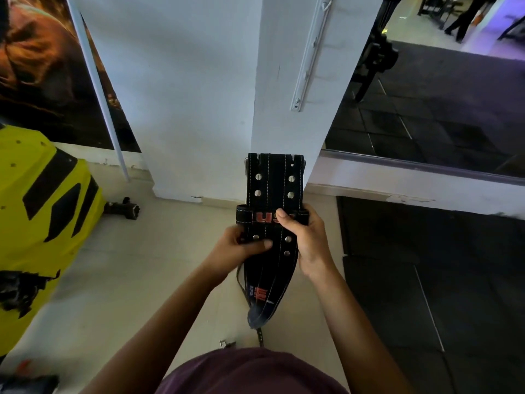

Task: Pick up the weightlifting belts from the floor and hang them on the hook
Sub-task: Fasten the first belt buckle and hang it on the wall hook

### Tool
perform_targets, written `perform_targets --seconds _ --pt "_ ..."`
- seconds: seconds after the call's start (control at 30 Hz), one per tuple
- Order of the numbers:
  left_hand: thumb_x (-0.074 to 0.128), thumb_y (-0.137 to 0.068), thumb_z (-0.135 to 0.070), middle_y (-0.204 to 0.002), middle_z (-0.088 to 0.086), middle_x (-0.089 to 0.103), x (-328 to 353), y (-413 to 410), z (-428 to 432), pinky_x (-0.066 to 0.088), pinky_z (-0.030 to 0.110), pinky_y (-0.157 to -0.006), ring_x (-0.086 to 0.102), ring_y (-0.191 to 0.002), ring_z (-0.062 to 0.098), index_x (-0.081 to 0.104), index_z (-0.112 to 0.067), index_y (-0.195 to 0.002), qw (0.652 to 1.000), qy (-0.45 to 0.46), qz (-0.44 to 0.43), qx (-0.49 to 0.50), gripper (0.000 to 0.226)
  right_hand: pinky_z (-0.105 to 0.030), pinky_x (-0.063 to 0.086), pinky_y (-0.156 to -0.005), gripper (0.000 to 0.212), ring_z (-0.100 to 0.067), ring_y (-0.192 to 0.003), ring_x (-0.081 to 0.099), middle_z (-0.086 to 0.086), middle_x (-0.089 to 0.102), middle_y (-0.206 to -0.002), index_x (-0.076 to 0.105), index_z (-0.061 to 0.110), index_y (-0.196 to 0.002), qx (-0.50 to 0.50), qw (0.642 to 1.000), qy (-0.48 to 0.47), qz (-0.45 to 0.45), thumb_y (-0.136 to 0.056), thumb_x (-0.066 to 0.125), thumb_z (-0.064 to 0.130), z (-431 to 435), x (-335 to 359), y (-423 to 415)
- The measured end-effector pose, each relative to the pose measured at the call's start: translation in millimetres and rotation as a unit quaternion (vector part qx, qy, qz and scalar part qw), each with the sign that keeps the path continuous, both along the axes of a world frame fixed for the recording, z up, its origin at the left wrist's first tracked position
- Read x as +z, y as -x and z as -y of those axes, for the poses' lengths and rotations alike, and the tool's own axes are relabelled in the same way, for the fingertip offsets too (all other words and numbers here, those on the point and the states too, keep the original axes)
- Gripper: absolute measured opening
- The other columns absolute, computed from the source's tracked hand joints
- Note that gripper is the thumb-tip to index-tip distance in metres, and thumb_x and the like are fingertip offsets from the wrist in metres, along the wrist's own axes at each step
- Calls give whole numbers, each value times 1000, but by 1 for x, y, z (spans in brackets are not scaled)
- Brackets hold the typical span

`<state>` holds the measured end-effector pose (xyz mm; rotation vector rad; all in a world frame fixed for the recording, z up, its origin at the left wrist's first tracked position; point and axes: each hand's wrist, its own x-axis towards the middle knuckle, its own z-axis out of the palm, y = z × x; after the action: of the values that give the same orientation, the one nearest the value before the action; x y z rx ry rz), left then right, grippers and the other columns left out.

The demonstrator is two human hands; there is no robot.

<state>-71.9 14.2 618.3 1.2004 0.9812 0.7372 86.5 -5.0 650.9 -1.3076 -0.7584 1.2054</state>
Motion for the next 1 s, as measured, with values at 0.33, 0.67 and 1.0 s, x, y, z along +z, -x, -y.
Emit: perform_targets --seconds 0.33,0.67,1.0 --pt "60 -91 -19 -95 8 75 61 -10 -78 57 31 -76 73 -88 20 67 -5 -108 991 -18 90 94 23 -21 57 -71 19 -13 -92 73 -3 74 -101 66 15 -107 -6 998 -34 59 -88 67 15 -22 10 12" --pt "40 -96 -49 -89 11 73 107 -87 -143 58 32 -71 72 -79 22 65 -8 -99 979 -37 119 159 48 -26 57 -70 21 -2 -75 68 6 68 -87 62 18 -102 -138 987 -80 14 -97 52 36 -127 69 -20" --pt "36 -96 -48 -75 7 65 280 -176 -281 54 46 -78 63 -74 23 63 -15 -80 901 -282 131 303 46 -35 44 -75 5 -12 -77 51 6 53 -86 53 24 -99 -143 915 -337 173 -99 48 25 -274 234 -102"
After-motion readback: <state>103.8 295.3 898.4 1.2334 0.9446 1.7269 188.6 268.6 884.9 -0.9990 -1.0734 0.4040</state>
